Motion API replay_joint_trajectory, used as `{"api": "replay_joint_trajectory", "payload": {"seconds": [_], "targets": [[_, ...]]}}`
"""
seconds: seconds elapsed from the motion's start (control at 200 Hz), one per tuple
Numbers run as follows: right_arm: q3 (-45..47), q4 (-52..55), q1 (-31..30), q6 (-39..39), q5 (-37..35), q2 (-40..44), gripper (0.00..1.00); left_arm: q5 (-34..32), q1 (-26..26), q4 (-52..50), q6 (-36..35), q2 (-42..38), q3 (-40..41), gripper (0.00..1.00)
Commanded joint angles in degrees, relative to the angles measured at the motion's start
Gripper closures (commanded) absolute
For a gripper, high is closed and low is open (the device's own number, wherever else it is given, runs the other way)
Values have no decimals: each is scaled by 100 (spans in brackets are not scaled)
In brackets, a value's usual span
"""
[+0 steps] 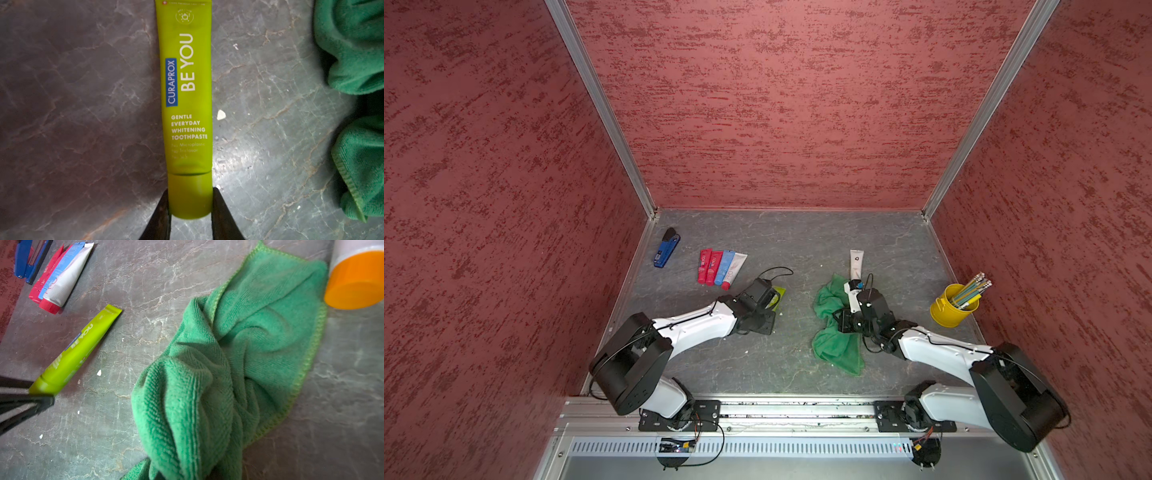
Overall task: Wipe the surface of the toothpaste tube
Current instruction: Place the toothpaste at the center of the board.
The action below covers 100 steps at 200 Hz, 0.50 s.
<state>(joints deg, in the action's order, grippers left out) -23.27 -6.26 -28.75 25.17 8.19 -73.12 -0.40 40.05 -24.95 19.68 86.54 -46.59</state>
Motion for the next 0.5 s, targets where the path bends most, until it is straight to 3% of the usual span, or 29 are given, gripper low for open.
{"api": "replay_joint_trajectory", "payload": {"seconds": [0.0,0.26,0.496], "targets": [[47,-237,28,-82,155,-11,100,99,-345,-216,-278,302,-425,100],[33,-293,28,-100,231,-76,100,309,-1192,-1056,-817,1351,-1578,100],[15,-299,28,-109,263,-125,100,131,-1708,-1481,-1027,1576,-1960,100]]}}
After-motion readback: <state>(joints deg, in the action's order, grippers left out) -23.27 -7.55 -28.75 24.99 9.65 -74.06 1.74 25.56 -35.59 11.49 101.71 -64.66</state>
